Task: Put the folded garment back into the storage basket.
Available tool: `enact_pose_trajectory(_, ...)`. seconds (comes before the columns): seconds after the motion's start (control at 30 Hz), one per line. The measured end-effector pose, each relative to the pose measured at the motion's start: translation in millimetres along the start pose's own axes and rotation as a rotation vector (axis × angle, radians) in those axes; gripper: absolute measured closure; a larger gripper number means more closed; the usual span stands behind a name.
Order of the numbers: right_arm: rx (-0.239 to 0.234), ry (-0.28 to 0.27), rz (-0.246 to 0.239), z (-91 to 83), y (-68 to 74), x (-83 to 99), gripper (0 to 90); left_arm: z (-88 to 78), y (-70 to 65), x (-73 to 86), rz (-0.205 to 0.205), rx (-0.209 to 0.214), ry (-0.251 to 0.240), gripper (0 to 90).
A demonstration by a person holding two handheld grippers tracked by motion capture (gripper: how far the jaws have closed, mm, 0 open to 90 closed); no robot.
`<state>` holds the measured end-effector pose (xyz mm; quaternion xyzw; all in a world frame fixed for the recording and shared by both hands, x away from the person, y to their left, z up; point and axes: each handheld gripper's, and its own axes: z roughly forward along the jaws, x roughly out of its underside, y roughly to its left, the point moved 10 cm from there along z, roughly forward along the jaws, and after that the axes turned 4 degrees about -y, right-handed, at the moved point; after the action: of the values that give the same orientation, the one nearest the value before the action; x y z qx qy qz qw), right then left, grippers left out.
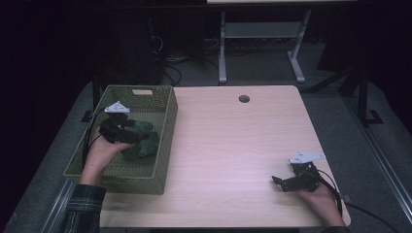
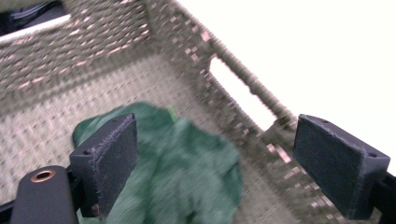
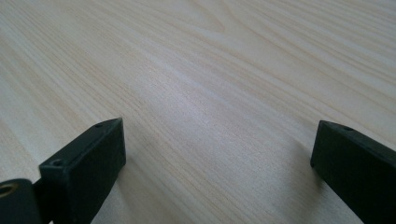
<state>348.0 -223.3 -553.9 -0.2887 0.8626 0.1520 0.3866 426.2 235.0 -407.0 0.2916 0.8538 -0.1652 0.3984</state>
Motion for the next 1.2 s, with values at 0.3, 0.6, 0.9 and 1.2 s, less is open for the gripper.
enact_pose_trajectory(0.3,0.000,0.000,0.000,0.0,0.0,0.0,2.9,8.7,-36.7,-21.4,0.034,0.054,-0.028,13.5)
enact_pose_trajectory(0.6,-0.001,0.002,-0.001,-0.2,0.0,0.1,2.9,25.7,-72.3,-36.3,0.048,0.100,-0.056,13.8)
enact_pose_trajectory(0.9,-0.001,0.000,0.000,-0.1,0.1,0.0,2.9,51.4,-123.4,-45.4,0.096,0.160,-0.074,13.8)
enact_pose_trajectory(1.2,-0.001,0.001,0.000,-0.1,0.3,0.1,2.9,75.3,-158.9,-41.5,0.113,0.212,-0.078,13.9)
